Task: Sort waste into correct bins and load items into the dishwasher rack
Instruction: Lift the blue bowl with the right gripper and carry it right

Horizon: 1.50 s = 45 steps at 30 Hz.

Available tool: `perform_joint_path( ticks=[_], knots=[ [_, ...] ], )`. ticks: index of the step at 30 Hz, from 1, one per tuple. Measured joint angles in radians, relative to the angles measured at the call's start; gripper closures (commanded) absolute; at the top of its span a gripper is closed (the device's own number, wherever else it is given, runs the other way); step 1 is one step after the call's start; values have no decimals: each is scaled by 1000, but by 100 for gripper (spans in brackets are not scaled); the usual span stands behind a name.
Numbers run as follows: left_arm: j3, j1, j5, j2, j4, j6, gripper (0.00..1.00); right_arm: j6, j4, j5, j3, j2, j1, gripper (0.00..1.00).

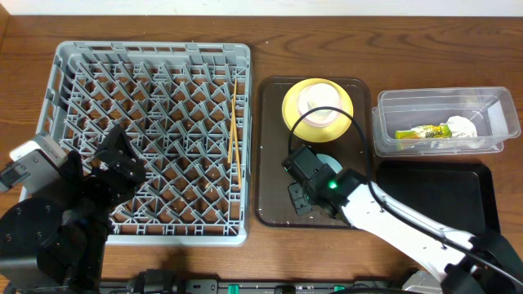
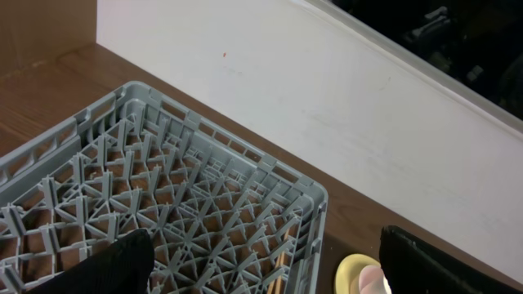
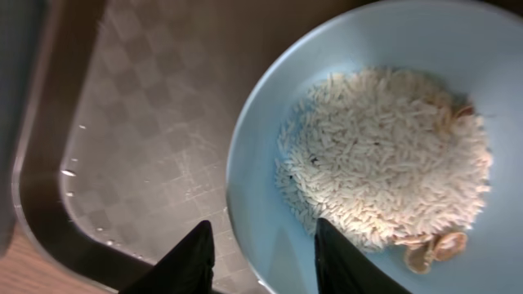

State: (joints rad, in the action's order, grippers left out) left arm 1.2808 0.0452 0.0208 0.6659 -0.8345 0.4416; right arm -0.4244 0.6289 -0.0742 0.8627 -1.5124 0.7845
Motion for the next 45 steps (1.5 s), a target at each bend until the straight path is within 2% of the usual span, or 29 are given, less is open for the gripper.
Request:
perform_joint_path(
  ticks=[4,11,27,30,40,45],
  knots=[
    [0,0,0,0,0,0,11,-1,1,9,0,-39,0,69],
    [0,0,0,0,0,0,11,0,-2,19,0,-42,0,91],
    [0,0,0,0,0,0,11,0,48,45,0,-43,0,90],
    [0,0,0,0,0,0,11,2,57,46,0,-43,0,99],
    [0,0,0,0,0,0,11,-2,74,37,9,-40,-3,99],
    [0,0,0,0,0,0,11,-14,160,41,47,11,-6,99]
  ],
)
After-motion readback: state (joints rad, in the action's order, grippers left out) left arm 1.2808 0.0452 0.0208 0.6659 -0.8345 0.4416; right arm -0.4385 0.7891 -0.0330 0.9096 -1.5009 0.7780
